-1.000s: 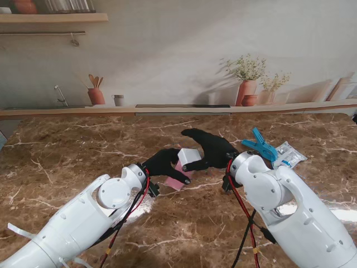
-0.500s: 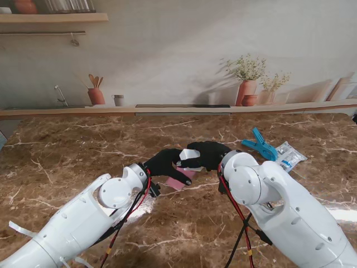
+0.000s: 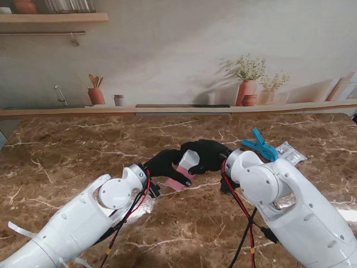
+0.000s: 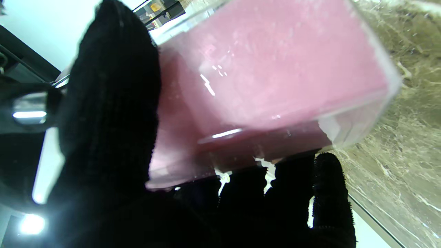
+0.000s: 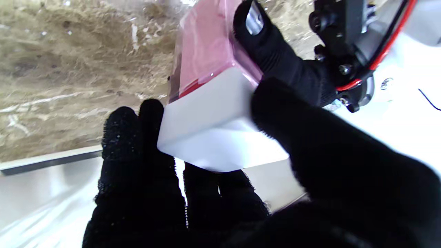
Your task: Fill the seasoning bottle
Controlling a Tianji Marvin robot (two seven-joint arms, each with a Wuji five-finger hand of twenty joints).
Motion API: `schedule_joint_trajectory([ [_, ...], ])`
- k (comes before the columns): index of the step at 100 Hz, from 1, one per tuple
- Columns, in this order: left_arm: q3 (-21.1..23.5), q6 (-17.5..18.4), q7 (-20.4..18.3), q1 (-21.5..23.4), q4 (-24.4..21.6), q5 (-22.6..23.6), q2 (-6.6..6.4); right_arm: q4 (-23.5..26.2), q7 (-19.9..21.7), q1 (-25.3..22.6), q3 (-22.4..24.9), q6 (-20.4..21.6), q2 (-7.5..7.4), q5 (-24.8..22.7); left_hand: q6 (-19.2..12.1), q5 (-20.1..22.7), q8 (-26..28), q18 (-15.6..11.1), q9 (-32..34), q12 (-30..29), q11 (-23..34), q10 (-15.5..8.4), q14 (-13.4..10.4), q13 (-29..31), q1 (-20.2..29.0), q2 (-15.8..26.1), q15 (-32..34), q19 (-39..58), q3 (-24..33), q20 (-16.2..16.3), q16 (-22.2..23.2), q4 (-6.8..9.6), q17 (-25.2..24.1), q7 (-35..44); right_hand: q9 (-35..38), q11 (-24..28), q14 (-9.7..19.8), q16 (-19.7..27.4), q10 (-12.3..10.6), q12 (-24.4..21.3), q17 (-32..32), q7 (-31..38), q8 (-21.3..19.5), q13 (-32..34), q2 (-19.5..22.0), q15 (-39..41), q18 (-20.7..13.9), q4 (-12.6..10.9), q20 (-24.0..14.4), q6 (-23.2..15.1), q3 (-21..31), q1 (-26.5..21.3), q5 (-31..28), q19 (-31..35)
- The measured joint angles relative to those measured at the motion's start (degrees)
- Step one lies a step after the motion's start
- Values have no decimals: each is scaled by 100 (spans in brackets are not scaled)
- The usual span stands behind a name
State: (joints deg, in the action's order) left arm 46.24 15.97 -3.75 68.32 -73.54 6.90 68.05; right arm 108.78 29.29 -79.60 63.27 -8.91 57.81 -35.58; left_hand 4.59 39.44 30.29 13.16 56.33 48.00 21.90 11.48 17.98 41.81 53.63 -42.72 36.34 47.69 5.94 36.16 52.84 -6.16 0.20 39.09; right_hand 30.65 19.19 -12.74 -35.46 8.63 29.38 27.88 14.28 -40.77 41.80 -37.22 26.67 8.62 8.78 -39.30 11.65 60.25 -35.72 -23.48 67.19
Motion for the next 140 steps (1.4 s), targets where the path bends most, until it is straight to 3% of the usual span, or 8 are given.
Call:
schedule_joint_trajectory([
  [15,5,-4,36,6,19,14,-16,-183,-139,0,35,691,-23,-64,0,0,0,0,0,0,31,0,-1,0,-2,0,0,0,0,0,0,0,0,0,-54,162,35,465,148,-44,-449,-78,87,-450,-191,-563,-38,0,0,-524,395,-365,-78,-992],
  [40,15,-21,36,-5,58,3,-21,-428,77,-11,180,1430,-9,654,49,0,0,-5,-1,0,31,0,-2,0,-5,4,0,0,0,0,0,0,-2,5,-1137,-98,1180,1611,-165,-540,-2267,-937,948,-2719,-550,-2018,-475,-235,419,-1699,1392,-171,223,-3447],
  [49,13,-24,31,-4,46,3,-19,-424,16,-24,180,1527,-16,594,49,0,0,-5,-1,0,32,0,-2,0,-5,13,0,0,0,0,0,0,-3,5,-1576,-1077,1251,1771,-768,-1061,-2530,-1176,1128,-2951,-632,-2147,-513,-235,421,-1816,610,393,437,-3644],
  [64,4,-17,11,-5,2,3,-4,-380,-945,-222,203,1437,69,385,49,0,0,-30,-1,0,32,0,-2,0,-5,14,0,0,0,0,0,0,-3,5,-1729,-1353,1246,1831,-826,-1186,-2613,-1320,1167,-3087,80,-2133,-513,-235,421,-1732,-1899,1215,645,-3780],
  [71,3,-11,11,-5,-2,4,2,-324,-1698,-361,193,1082,182,-267,49,0,0,-39,-1,0,32,0,-2,0,-5,14,0,0,0,0,0,0,-3,5,-1729,-1360,1179,1831,-821,-1186,-2561,-1309,1166,-3085,155,-2120,-502,-353,356,-1429,-2116,1901,711,-3780],
  [88,15,-6,19,-4,-14,21,4,31,-1255,-431,104,-521,290,-701,49,0,0,-43,-1,0,32,0,-3,0,-5,15,0,0,0,0,0,0,-4,5,-1232,-1060,806,1437,-663,-825,-1422,-693,571,-1887,296,-1497,-208,-397,3,-748,-1753,2675,702,-2873],
  [122,7,30,24,-3,-17,50,3,31,-295,-104,-224,-966,100,-609,49,0,0,-48,-1,0,37,0,-5,0,-5,15,0,0,0,0,0,0,-4,5,-44,262,920,-55,-600,357,594,-31,48,561,712,737,-336,-400,-66,-449,-1763,3079,475,-479],
  [140,2,45,29,0,-28,103,1,-208,-831,-45,-318,-777,154,-455,49,0,1,-49,-1,0,49,0,-6,0,-5,15,0,0,0,0,0,0,-4,5,663,1346,1270,-412,-686,1214,1061,651,-491,1077,515,1852,-511,-400,-3,-395,-2460,1346,-172,550],
])
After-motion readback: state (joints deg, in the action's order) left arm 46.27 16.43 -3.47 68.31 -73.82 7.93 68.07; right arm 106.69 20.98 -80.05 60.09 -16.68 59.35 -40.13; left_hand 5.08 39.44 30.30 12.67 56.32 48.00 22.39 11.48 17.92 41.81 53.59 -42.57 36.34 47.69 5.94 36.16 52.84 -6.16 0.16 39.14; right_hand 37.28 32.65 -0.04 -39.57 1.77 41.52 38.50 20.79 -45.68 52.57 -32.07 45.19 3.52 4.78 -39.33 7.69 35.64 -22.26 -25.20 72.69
